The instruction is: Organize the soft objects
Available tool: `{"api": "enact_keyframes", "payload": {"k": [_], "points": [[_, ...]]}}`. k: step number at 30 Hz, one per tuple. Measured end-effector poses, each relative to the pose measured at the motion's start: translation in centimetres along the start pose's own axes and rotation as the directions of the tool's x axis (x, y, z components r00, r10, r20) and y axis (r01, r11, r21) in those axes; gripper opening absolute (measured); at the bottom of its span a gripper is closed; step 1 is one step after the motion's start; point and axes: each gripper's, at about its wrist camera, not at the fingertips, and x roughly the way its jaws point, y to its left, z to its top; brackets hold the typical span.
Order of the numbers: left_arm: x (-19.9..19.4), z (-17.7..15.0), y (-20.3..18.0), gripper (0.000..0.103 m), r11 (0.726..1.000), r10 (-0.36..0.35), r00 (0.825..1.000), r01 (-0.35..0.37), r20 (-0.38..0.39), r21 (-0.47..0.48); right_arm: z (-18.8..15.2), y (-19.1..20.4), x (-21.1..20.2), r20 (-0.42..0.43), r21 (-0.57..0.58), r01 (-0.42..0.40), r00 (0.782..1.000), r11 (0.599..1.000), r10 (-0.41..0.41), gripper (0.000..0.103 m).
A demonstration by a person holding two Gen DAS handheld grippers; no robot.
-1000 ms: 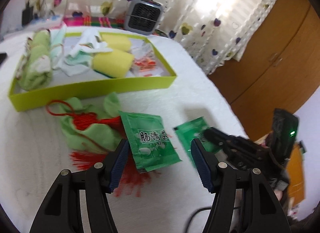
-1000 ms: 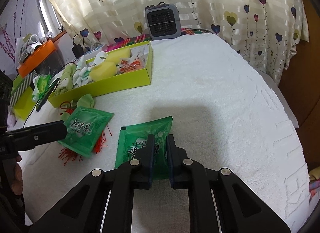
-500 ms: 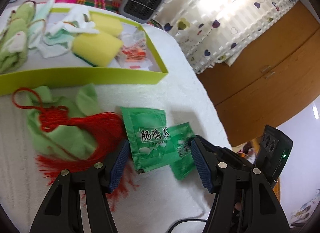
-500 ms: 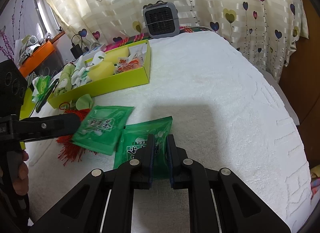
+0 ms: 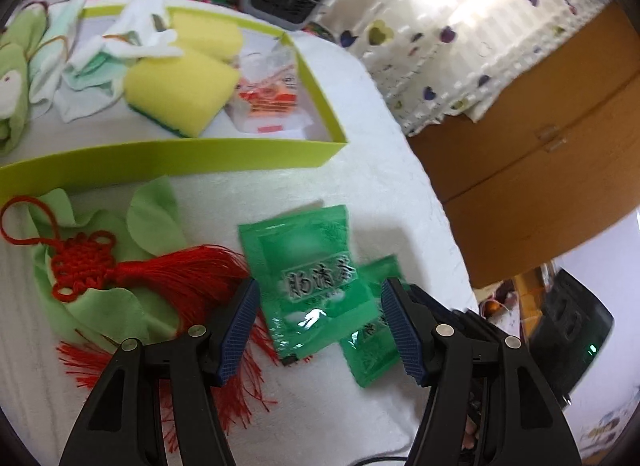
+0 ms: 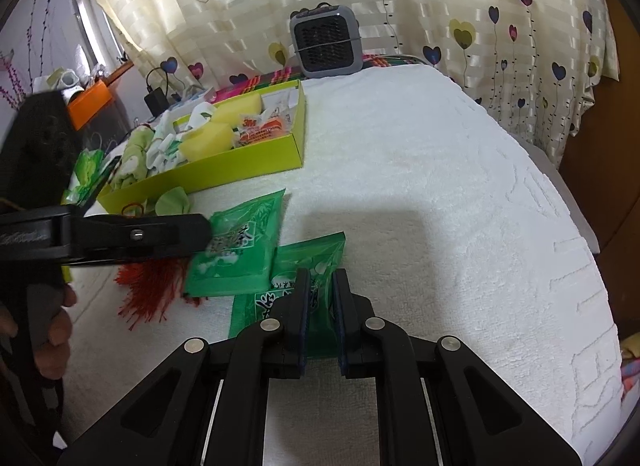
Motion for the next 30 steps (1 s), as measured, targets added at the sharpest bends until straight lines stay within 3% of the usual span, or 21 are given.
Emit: {"api": "enact_keyframes", "payload": {"k": [7, 11, 17, 21, 23, 30], "points": [[0.7, 0.4, -1.3, 0.063, 0.993, 0.100, 0.995, -0.100, 0.011, 0.064, -0.3, -0.6, -1.3, 0.028, 0.001, 0.059, 0.998, 0.998, -0.059, 0.007], [1.6, 0.7, -2.8, 0.063, 0.972, 0.194, 0.981, -0.194, 0.013, 0.133, -0.3, -1.2, -2.0, 0.040, 0.007, 0.101, 0.994, 0.995, -0.102, 0.007], [2.8, 0.5, -4.5, 0.063, 0.920, 0.310, 0.950, -0.309, 0.034, 0.241, -0.3, -1.7, -2.7, 0.058, -0.004, 0.149, 0.987, 0.989, -0.148, 0.007], [3.9, -0.1, -5.9, 0.063, 0.842, 0.407, 0.911, -0.404, 0.071, 0.357, -0.4, -2.3, -2.4, 0.045, 0.008, 0.163, 0.985, 0.987, -0.164, 0.007], [3.9, -0.2, -6.3, 0.063, 0.824, 0.426, 0.900, -0.427, 0.088, 0.374, -0.5, -2.7, -2.2, 0.038, 0.018, 0.171, 0.984, 0.985, -0.172, 0.007], [4.6, -0.4, -6.9, 0.064, 0.795, 0.433, 0.895, -0.435, 0.106, 0.423, -0.6, -3.6, -2.3, 0.022, 0.048, 0.192, 0.981, 0.980, -0.193, 0.015]]}}
